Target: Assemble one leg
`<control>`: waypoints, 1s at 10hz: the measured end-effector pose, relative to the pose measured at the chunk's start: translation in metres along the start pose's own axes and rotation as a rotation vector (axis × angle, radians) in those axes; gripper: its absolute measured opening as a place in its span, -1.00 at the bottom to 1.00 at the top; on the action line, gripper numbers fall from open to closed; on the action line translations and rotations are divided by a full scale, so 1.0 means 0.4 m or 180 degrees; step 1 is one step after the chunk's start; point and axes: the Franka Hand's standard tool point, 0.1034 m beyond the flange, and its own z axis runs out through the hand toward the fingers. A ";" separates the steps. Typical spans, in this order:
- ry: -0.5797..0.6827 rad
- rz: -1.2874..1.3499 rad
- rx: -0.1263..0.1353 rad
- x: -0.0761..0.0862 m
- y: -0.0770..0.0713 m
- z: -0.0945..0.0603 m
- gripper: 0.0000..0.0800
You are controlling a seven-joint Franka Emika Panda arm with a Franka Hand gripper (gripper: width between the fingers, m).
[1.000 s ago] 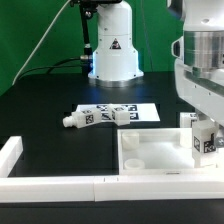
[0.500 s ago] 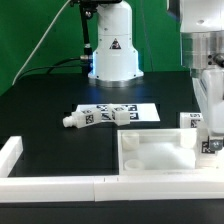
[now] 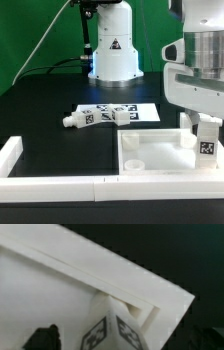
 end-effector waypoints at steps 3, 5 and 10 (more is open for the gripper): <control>0.0025 -0.0792 -0.0031 0.009 0.002 -0.002 0.62; 0.0066 -0.1652 -0.0025 0.031 -0.005 -0.014 0.62; 0.0105 -0.1154 -0.0008 0.039 0.000 -0.010 -0.28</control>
Offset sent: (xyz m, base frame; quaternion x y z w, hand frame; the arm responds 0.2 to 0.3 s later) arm 0.0127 0.0058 0.0072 -0.0149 -0.0358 -0.3139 0.9487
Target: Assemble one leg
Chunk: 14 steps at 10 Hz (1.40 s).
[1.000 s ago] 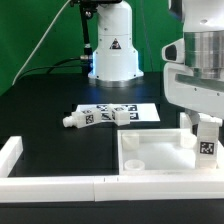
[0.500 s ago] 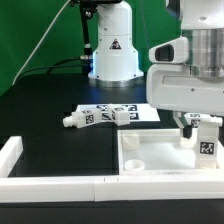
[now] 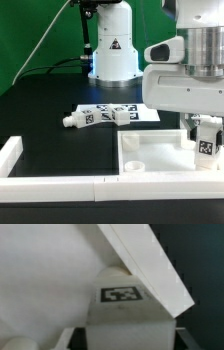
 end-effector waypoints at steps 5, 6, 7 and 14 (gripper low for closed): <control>-0.0073 0.2090 -0.0013 0.003 0.013 0.004 -0.28; -0.0115 0.2492 0.0010 0.003 0.015 0.005 -0.28; -0.0165 0.2987 0.0032 0.002 0.015 0.005 -0.28; -0.0184 0.2881 0.0046 -0.007 0.001 0.002 0.47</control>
Offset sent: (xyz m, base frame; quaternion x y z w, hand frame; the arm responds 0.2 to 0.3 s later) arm -0.0006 -0.0055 -0.0006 -0.0477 -0.0282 0.3770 0.9246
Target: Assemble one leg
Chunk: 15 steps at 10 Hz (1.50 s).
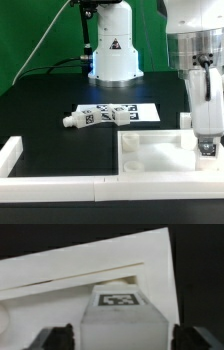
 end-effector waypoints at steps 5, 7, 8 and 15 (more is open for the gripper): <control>-0.0024 -0.1715 -0.0011 -0.011 0.004 0.004 0.62; 0.0016 -0.2357 -0.0030 -0.003 0.001 0.002 0.62; 0.0080 -0.3095 -0.0057 0.009 -0.011 -0.007 0.62; 0.0115 -0.3422 -0.0108 0.012 -0.010 -0.002 -0.29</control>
Offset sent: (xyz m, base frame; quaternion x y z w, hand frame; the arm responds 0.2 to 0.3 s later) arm 0.0000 0.0000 0.0000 0.0000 0.0000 -0.1938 0.9810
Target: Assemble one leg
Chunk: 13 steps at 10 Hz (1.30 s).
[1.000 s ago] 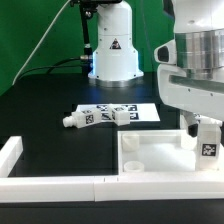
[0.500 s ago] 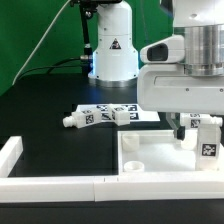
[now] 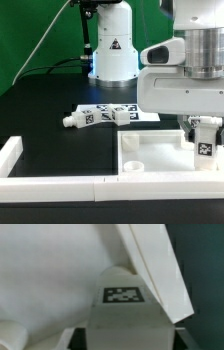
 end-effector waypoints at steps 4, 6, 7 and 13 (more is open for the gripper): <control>-0.0005 0.1281 -0.0017 0.000 0.005 0.001 -0.29; -0.0060 0.2267 -0.0002 0.000 0.011 0.001 -0.29; -0.0103 0.2722 0.0025 -0.003 0.011 0.001 -0.29; -0.0193 0.4387 0.0019 -0.008 0.007 0.000 -0.29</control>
Offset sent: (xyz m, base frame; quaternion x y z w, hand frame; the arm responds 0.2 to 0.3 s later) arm -0.0003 -0.0048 -0.0023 -0.0347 0.0097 0.2998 0.9533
